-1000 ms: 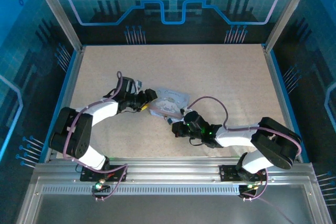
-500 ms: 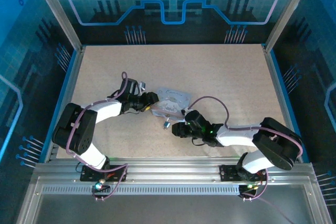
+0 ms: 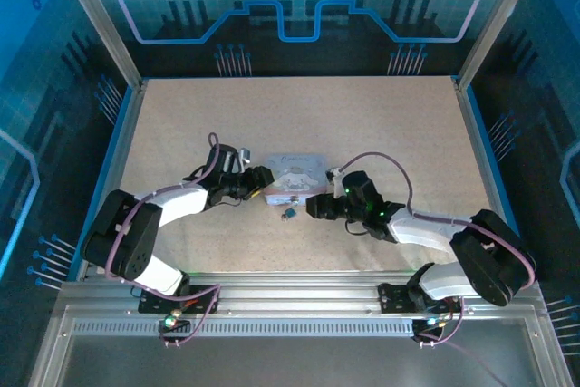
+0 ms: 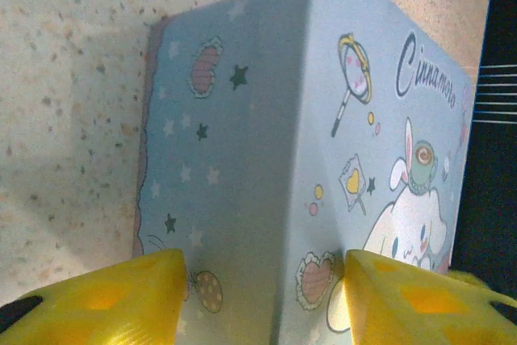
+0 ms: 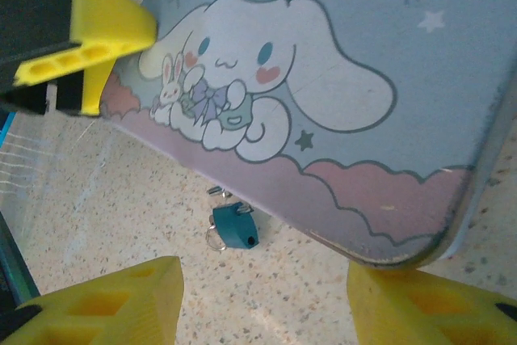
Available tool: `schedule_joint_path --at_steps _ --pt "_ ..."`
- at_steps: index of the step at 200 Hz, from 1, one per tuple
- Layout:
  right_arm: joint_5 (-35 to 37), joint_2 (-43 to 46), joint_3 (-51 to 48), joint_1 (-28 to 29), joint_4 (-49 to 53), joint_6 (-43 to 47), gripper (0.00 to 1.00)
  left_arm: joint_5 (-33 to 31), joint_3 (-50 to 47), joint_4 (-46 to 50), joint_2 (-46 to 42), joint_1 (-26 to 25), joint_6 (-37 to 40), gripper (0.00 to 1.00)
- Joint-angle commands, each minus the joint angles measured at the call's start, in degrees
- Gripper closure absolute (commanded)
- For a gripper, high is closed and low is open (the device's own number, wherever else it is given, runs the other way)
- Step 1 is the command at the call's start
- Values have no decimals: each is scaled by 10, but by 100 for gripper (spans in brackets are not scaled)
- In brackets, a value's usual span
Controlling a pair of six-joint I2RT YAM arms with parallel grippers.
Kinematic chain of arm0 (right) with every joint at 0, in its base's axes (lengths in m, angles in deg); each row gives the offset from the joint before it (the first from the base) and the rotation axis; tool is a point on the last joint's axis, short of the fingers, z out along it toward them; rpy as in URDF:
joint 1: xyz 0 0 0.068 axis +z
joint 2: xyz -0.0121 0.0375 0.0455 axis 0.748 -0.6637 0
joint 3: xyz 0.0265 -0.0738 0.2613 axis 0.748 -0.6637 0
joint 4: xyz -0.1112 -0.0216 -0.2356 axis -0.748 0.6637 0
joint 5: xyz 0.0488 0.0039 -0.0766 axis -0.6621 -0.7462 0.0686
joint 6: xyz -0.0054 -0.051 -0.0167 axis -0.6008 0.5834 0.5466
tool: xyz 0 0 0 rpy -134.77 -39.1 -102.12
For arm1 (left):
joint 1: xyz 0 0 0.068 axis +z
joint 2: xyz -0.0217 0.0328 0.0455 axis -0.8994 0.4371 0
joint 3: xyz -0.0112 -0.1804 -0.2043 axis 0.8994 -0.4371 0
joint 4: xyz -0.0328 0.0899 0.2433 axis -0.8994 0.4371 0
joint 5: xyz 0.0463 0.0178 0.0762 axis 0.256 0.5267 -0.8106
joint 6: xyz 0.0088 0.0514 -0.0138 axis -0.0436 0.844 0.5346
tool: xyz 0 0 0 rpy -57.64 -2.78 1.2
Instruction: Unlock the padlock with the key
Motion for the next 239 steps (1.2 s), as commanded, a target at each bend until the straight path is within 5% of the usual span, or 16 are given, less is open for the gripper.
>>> schedule_joint_path --at_steps 1,71,135,239 --pt "-48 -22 29 -28 -45 53 43 -24 -28 47 -19 -13 -12 45" --pt "-109 -32 7 -46 -99 60 42 -47 -61 43 -59 -28 -38 44" --pt "-44 -72 -29 21 -188 -5 41 -50 -61 35 -60 -38 -44 44" --pt "-3 -223 -5 45 -305 -76 43 -50 -67 20 -62 -41 -53 43"
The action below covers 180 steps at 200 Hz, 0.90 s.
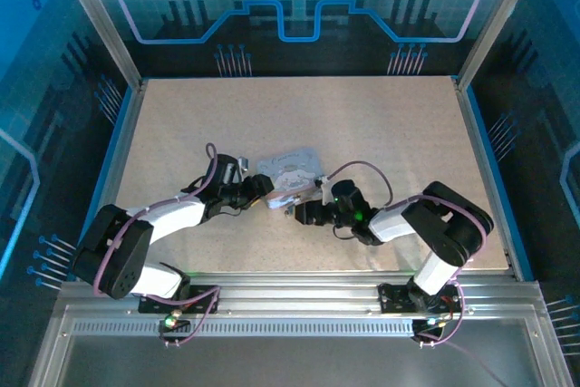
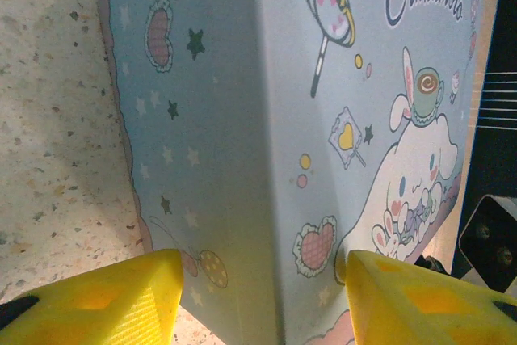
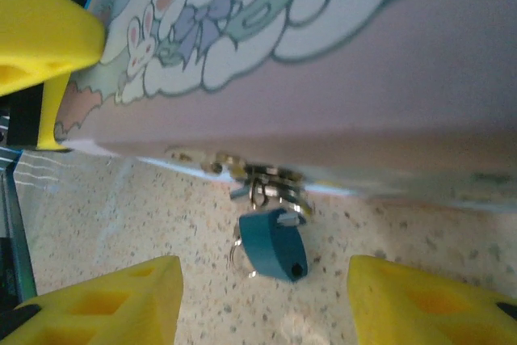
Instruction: Unlock the padlock with the key
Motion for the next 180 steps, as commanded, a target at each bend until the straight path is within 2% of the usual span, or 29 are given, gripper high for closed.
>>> schedule_joint_path --at_steps 1,76,153,180 --pt "16 -31 12 6 -47 -21 44 -8 -17 23 -4 -9 -6 43" --pt "10 -71 21 6 -96 -21 50 -7 -17 22 -4 -9 -10 43" --pt "9 -73 19 5 -89 -34 65 -8 -18 22 -7 -9 -10 43" --pt "10 -73 20 6 -84 -41 73 -10 -19 24 -9 -9 -10 43"
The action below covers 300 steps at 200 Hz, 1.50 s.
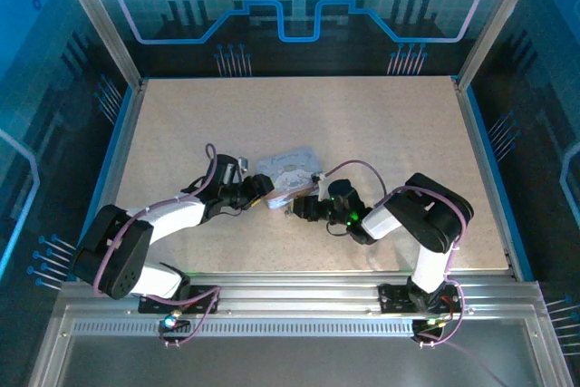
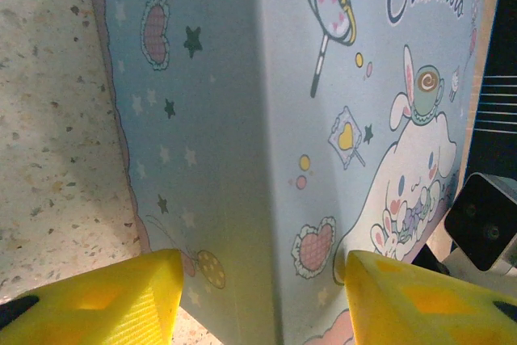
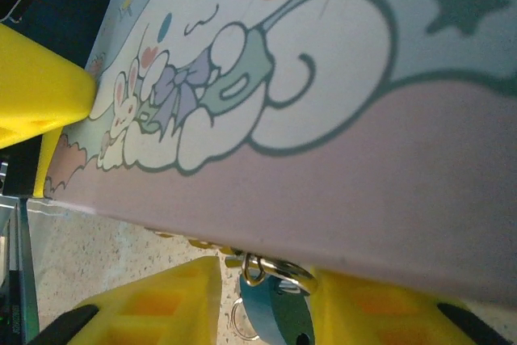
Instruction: Unlock the padlock with the key
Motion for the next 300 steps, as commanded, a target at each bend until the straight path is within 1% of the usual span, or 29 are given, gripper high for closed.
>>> schedule_joint_path --at_steps 1,17,37,66,138,206,300 --pt "5 -10 6 5 4 -13 74 -9 -17 25 -9 -8 1 43" --pt "7 -9 6 5 7 -15 80 -10 -19 25 -9 -8 1 43" --pt "10 -7 6 6 10 -18 85 -10 -19 26 -9 -7 1 43" --pt "14 -5 4 6 14 -21 89 -11 -18 27 -10 -7 2 43" --pt "33 22 -18 3 16 -31 94 -18 -19 33 -14 -8 4 43" --pt "33 49 -31 -10 14 -55 98 -22 -28 41 -27 -8 4 43" --pt "15 47 -41 -24 19 -89 98 -21 -45 24 -18 -8 -2 43"
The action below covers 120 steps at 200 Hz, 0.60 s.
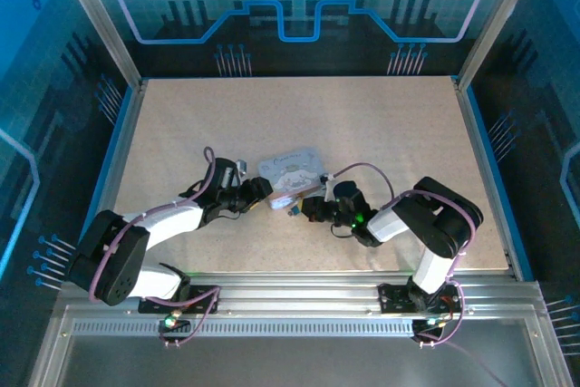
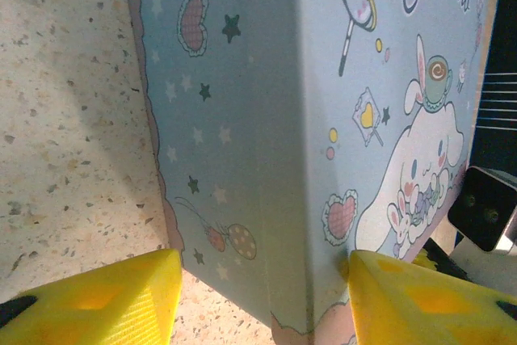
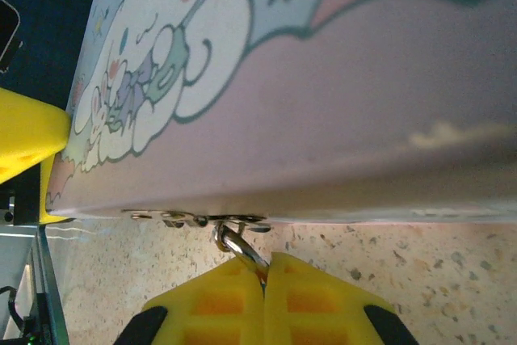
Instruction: Unlock the padlock with the key
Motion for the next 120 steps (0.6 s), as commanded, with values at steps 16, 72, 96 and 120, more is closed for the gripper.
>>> schedule_joint_path --at_steps 16,72,96,120 --pt "-2 7 -9 -12 -4 -26 98 -11 -22 26 7 -4 -3 43" --pt "-10 11 -15 -22 -28 -54 99 -12 -28 19 14 -10 -6 43" --pt "-4 23 -16 -24 -20 -59 99 -13 -28 18 16 -11 -7 42" --pt "4 35 -21 -29 -10 -68 98 -13 -28 19 13 -10 -7 41"
